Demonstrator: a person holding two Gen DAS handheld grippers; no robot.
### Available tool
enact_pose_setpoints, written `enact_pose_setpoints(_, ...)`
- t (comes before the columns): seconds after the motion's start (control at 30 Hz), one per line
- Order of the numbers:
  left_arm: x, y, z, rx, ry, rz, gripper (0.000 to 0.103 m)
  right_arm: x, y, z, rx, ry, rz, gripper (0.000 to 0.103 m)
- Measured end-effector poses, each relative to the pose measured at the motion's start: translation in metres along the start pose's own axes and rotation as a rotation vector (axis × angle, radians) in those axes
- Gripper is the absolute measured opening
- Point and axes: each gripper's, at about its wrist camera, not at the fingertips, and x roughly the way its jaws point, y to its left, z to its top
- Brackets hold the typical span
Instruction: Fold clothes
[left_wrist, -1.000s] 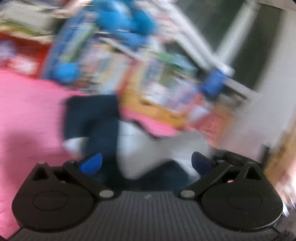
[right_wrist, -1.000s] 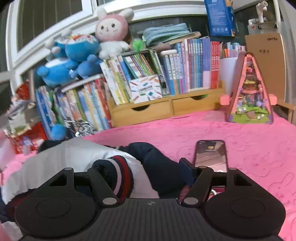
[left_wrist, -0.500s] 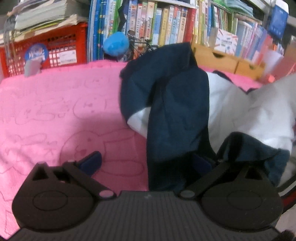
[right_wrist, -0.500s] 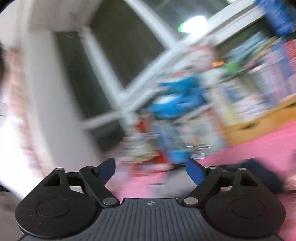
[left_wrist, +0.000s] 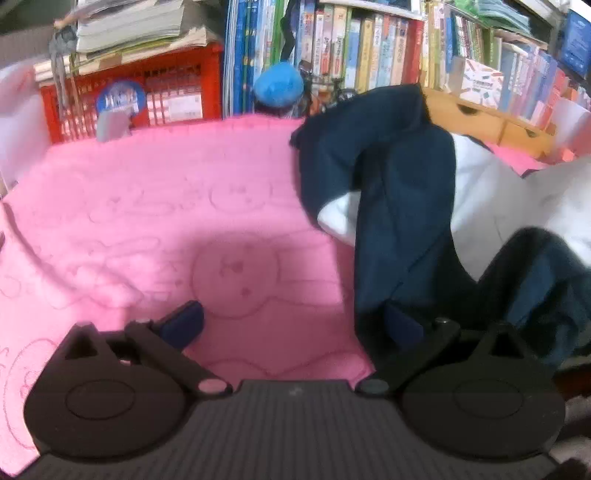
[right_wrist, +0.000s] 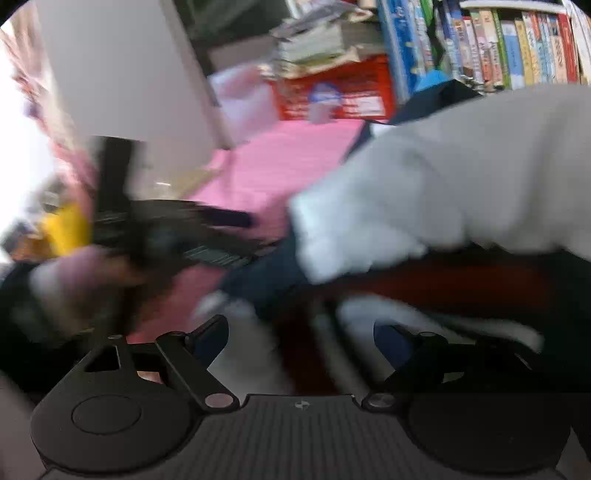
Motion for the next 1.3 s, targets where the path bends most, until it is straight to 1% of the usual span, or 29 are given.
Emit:
enact_pose_setpoints(0.03, 0.001, -0.002, 0.000, 0.001, -0.003, 0.008, 0.103, 0.011, 0.001, 0.003, -0.011, -0.019, -0.031, 0.087)
enact_pose_setpoints(0.1, 0.002, -0.003, 0.000, -0.002, -0.010, 0.018, 0.103, 0.015, 0.007, 0.005, -0.028, -0.021, -0.044, 0.085)
enact_pose_setpoints(0.13, 0.002, -0.002, 0.000, 0.001, -0.013, 0.017, 0.103, 0.018, 0.010, 0.006, -0.036, -0.021, -0.050, 0.073)
enact_pose_setpoints(0.17, 0.002, -0.002, -0.001, 0.007, -0.017, 0.016, 0.103, 0.014, 0.012, 0.003, -0.033, -0.014, -0.019, 0.062)
enact_pose_setpoints(0.2, 0.002, -0.001, -0.001, 0.009, -0.020, 0.015, 0.103, 0.010, 0.014, 0.000, -0.029, -0.006, 0.013, 0.061)
enact_pose_setpoints(0.27, 0.002, 0.000, -0.003, 0.013, -0.025, 0.011, 0.103, -0.004, 0.014, -0.005, 0.009, -0.015, 0.089, 0.055)
enact_pose_setpoints(0.33, 0.002, 0.000, -0.003, 0.012, -0.027, 0.013, 0.103, -0.017, 0.015, -0.009, 0.047, -0.035, 0.163, 0.053)
enact_pose_setpoints(0.4, 0.002, -0.001, -0.004, 0.009, -0.028, 0.020, 0.103, -0.036, 0.024, -0.010, 0.060, -0.082, 0.236, 0.051)
enact_pose_setpoints(0.43, 0.002, -0.002, -0.004, 0.008, -0.028, 0.022, 0.103, -0.045, 0.028, -0.008, 0.056, -0.101, 0.279, 0.051)
enact_pose_setpoints(0.5, 0.003, -0.002, -0.003, 0.005, -0.027, 0.024, 0.103, -0.064, 0.039, -0.010, 0.014, -0.154, 0.328, 0.051)
enact_pose_setpoints(0.57, 0.002, -0.002, -0.002, 0.007, -0.017, 0.025, 0.103, -0.069, 0.049, -0.012, -0.047, -0.169, 0.291, 0.051)
enact_pose_setpoints(0.6, 0.001, -0.001, -0.001, 0.007, -0.011, 0.025, 0.103, -0.066, 0.051, -0.013, -0.074, -0.159, 0.243, 0.051)
enact_pose_setpoints(0.67, -0.002, 0.000, 0.000, 0.004, 0.002, 0.028, 0.103, -0.053, 0.052, -0.015, -0.078, -0.113, 0.131, 0.051)
enact_pose_setpoints(0.73, -0.013, 0.005, 0.000, -0.008, -0.010, 0.032, 0.103, -0.036, 0.051, -0.019, -0.095, -0.074, 0.009, 0.051)
enact_pose_setpoints(0.77, -0.021, 0.007, -0.001, -0.014, -0.022, 0.025, 0.103, -0.029, 0.052, -0.022, -0.115, -0.059, -0.037, 0.051)
enact_pose_setpoints(0.8, -0.030, 0.009, -0.001, -0.017, -0.035, 0.012, 0.103, -0.024, 0.052, -0.026, -0.135, -0.039, -0.065, 0.051)
enact_pose_setpoints(0.83, -0.039, 0.010, -0.002, -0.015, -0.045, -0.005, 0.103, -0.016, 0.052, -0.028, -0.146, -0.021, -0.071, 0.051)
enact_pose_setpoints(0.9, -0.054, 0.010, -0.007, -0.006, -0.049, -0.051, 0.103, -0.004, 0.052, -0.030, -0.138, 0.018, -0.029, 0.051)
enact_pose_setpoints(0.93, -0.057, 0.007, -0.010, 0.005, -0.035, -0.063, 0.103, -0.001, 0.053, -0.030, -0.133, 0.025, -0.010, 0.051)
enact_pose_setpoints(0.97, -0.056, 0.003, -0.014, 0.023, -0.014, -0.061, 0.103, -0.003, 0.053, -0.032, -0.137, 0.028, 0.016, 0.051)
enact_pose_setpoints(1.03, -0.046, -0.006, -0.024, 0.075, 0.044, -0.023, 0.103, -0.007, 0.052, -0.034, -0.135, 0.037, 0.078, 0.050)
enact_pose_setpoints(1.07, -0.040, -0.008, -0.027, 0.075, 0.062, -0.011, 0.103, -0.009, 0.051, -0.036, -0.131, 0.043, 0.108, 0.050)
enact_pose_setpoints(1.13, -0.035, -0.008, -0.026, 0.053, 0.046, -0.008, 0.103, -0.019, 0.046, -0.041, -0.111, 0.037, 0.175, 0.050)
enact_pose_setpoints(1.27, -0.027, -0.014, -0.022, 0.073, 0.038, -0.013, 0.103, -0.038, 0.034, -0.037, 0.003, -0.001, 0.428, 0.051)
enact_pose_setpoints(1.3, -0.026, -0.013, -0.021, 0.075, 0.038, -0.014, 0.103, -0.044, 0.034, -0.038, 0.002, -0.010, 0.462, 0.051)
